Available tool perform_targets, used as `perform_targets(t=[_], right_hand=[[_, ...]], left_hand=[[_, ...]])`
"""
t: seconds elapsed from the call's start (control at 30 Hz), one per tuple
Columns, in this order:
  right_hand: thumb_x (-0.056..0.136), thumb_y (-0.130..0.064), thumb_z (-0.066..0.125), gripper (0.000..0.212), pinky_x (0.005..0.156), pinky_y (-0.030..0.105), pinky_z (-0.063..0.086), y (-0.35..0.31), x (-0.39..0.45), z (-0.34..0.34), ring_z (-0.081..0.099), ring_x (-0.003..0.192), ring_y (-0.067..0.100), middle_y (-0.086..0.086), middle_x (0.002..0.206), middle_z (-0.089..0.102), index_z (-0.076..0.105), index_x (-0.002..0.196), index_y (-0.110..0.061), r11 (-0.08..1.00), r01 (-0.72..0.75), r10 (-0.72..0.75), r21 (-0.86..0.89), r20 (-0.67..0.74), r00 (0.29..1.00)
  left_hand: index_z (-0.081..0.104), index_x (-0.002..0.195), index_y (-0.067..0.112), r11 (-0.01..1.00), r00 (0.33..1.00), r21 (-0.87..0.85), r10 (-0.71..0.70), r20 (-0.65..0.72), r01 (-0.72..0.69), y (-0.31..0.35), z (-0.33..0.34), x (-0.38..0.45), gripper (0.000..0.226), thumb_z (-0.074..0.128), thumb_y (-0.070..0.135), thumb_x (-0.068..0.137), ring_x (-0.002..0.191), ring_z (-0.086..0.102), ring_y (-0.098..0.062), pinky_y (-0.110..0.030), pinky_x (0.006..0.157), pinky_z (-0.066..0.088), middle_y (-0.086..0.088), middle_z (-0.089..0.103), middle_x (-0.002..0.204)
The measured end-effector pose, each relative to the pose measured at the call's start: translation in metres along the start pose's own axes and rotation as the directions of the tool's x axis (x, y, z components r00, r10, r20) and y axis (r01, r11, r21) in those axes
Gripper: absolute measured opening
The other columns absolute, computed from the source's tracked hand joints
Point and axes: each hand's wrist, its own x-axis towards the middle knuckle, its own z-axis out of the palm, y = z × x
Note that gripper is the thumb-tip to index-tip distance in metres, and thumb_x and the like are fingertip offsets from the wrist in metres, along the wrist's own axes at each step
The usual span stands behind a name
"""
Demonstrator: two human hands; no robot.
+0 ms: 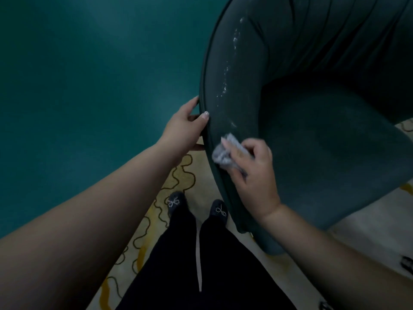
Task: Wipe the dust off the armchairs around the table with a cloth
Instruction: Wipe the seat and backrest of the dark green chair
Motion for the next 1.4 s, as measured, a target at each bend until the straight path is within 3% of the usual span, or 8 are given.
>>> perform_targets(t=[0.2,0.33,0.53,0.73,0.97,1.1,1.27,1.4], right_hand=[[0.083,-0.016,0.07,0.044,0.091,0.019,0.033,0.005,0.039,0.009,0.045,0.094,0.027,0.013,0.102,0.049,0.062,0.126,-0.019,1.0,0.01,-0.011,-0.027,-0.031,0.999],[0.081,-0.013,0.072,0.047,0.09,0.022,0.034,0.006,0.069,0.014,0.045,0.095,0.029,0.015,0.103,0.049,0.062,0.126,-0.019,0.999,-0.032,0.03,-0.028,-0.079,0.996],[0.083,-0.014,0.07,0.05,0.09,0.024,0.034,-0.001,0.022,0.009,0.044,0.094,0.026,0.008,0.104,0.047,0.056,0.13,-0.027,0.999,-0.004,0.001,-0.052,-0.056,0.998],[0.082,-0.016,0.071,0.046,0.087,0.027,0.037,-0.001,0.105,0.022,0.045,0.095,0.029,0.014,0.104,0.05,0.062,0.126,-0.024,0.99,-0.07,0.055,-0.126,-0.121,0.991],[0.086,-0.019,0.06,0.044,0.082,0.04,0.045,-0.014,0.062,0.025,0.042,0.093,0.024,0.008,0.104,0.048,0.059,0.129,-0.031,0.988,-0.079,0.064,-0.134,-0.116,0.991],[0.082,-0.009,0.067,0.047,0.082,0.044,0.047,-0.011,0.118,0.028,0.045,0.093,0.031,0.015,0.103,0.05,0.062,0.126,-0.025,0.979,-0.114,0.089,-0.17,-0.152,0.984],[0.083,-0.015,0.067,0.046,0.087,0.031,0.041,-0.011,0.135,0.032,0.04,0.097,0.022,0.011,0.106,0.047,0.061,0.127,-0.031,0.968,-0.191,0.152,-0.164,-0.224,0.963],[0.081,-0.011,0.072,0.054,0.088,0.021,0.033,-0.021,0.097,0.037,0.037,0.099,0.017,0.0,0.105,0.039,0.058,0.128,-0.035,0.956,-0.252,0.215,-0.148,-0.228,0.95]], left_hand=[[0.049,0.134,0.037,0.999,1.0,-0.05,0.005,0.018,-0.004,0.007,-0.006,0.016,0.035,0.045,0.027,0.1,0.073,0.07,-0.005,-0.027,0.054,0.055,0.017,0.072,0.089],[0.051,0.132,0.038,0.998,0.998,-0.061,0.009,0.063,-0.005,0.017,-0.012,0.027,0.034,0.045,0.028,0.1,0.089,0.071,-0.018,-0.04,0.066,0.059,0.011,0.07,0.106],[0.048,0.134,0.04,1.0,0.992,-0.031,0.007,0.123,-0.003,0.027,-0.019,0.04,0.037,0.045,0.024,0.101,0.084,0.071,-0.012,-0.035,0.061,0.057,0.006,0.069,0.106],[0.045,0.135,0.045,0.999,0.98,0.017,0.029,0.199,-0.033,0.04,-0.025,0.055,0.037,0.042,0.028,0.102,0.095,0.069,-0.02,-0.037,0.062,0.057,0.002,0.064,0.119],[0.039,0.136,0.049,0.999,0.966,0.047,0.005,0.258,-0.018,0.049,-0.03,0.073,0.04,0.04,0.028,0.102,0.091,0.069,-0.015,-0.036,0.064,0.057,0.006,0.067,0.114],[0.04,0.139,0.044,0.999,0.953,0.045,0.01,0.304,-0.025,0.059,-0.036,0.081,0.04,0.037,0.026,0.103,0.101,0.066,-0.021,-0.041,0.07,0.058,0.003,0.061,0.126],[0.04,0.139,0.045,0.999,0.941,0.03,0.003,0.339,-0.014,0.068,-0.038,0.091,0.041,0.036,0.026,0.103,0.101,0.066,-0.025,-0.05,0.074,0.058,0.003,0.062,0.125],[0.037,0.14,0.047,0.998,0.926,0.06,0.012,0.376,-0.037,0.069,-0.041,0.095,0.042,0.036,0.028,0.103,0.097,0.067,-0.021,-0.04,0.07,0.057,0.006,0.065,0.117]])
